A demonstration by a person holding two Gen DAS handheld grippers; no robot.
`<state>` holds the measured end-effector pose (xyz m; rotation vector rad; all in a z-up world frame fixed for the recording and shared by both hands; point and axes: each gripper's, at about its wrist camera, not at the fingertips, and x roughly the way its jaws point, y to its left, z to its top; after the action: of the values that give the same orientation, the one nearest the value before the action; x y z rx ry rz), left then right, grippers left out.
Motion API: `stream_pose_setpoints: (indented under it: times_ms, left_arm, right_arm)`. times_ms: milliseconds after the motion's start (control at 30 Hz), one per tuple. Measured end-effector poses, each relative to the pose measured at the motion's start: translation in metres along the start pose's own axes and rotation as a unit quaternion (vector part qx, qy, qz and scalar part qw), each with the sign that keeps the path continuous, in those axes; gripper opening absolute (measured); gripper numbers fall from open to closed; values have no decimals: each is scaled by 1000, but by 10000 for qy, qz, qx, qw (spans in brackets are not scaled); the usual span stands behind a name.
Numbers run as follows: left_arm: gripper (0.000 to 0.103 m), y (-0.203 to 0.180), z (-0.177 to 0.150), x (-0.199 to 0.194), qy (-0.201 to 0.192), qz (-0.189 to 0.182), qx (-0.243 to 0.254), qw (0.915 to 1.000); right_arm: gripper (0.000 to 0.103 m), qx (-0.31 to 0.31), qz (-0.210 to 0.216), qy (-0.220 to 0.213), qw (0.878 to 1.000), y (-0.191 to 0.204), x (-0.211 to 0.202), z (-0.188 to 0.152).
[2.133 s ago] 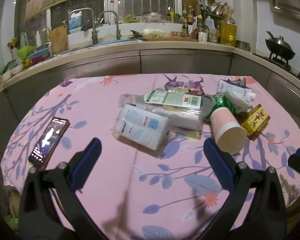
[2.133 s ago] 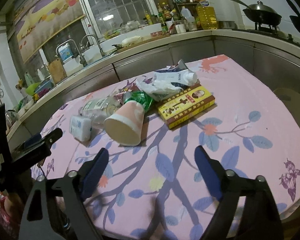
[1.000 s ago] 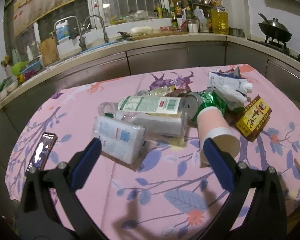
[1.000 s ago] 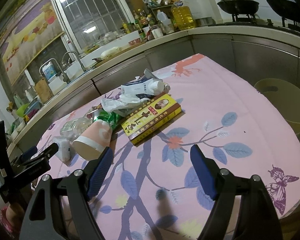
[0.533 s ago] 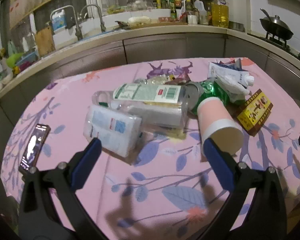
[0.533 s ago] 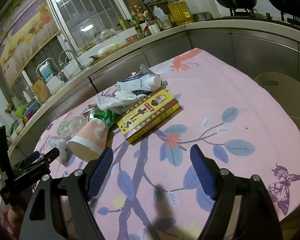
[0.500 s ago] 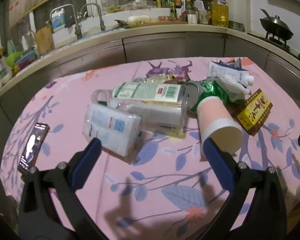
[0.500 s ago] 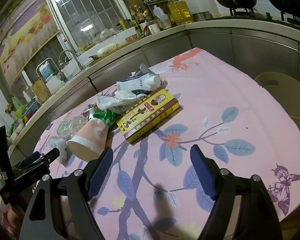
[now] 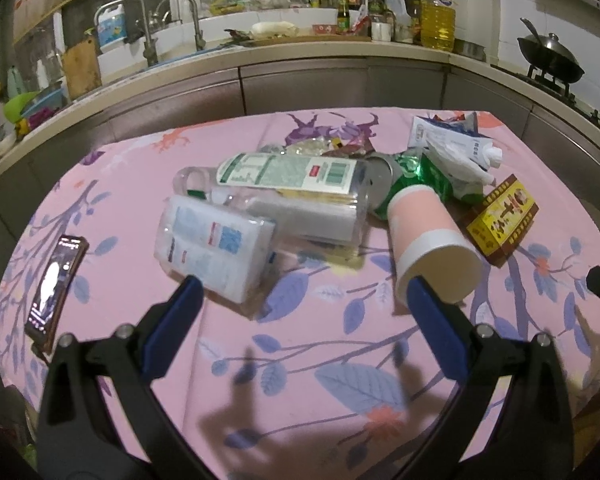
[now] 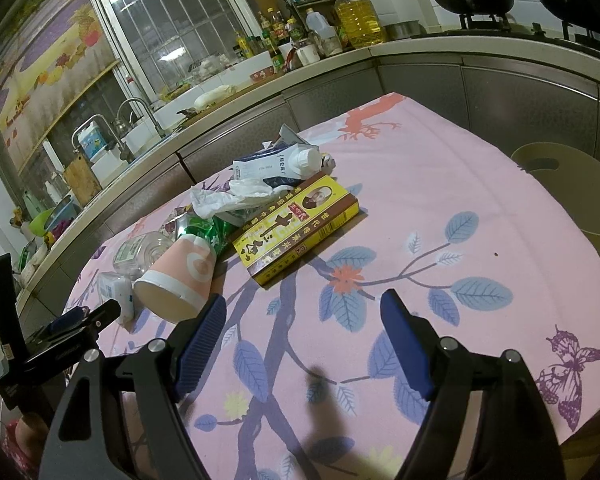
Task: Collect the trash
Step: 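Move both tools toward the trash pile on the pink tablecloth, then grasp the pink paper cup with the left tool while the right tool grasps the yellow box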
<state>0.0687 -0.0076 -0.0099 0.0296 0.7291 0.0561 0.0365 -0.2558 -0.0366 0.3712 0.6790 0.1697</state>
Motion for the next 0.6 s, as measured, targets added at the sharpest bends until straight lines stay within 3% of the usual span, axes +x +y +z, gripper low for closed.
stream_pose_setpoints:
  times_ms: [300, 367, 600]
  left_arm:
    - [97, -6, -4, -5, -136, -217, 149, 9996]
    - [91, -11, -5, -5, -158, -332, 239, 9990]
    - [74, -39, -4, 10, -196, -547, 783, 9952]
  right_arm:
    - [75, 4, 10, 6, 10000, 0, 0, 0]
    - [69, -5, 34, 43, 10000, 0, 1, 0]
    - [63, -41, 74, 127, 9999, 1, 8, -3]
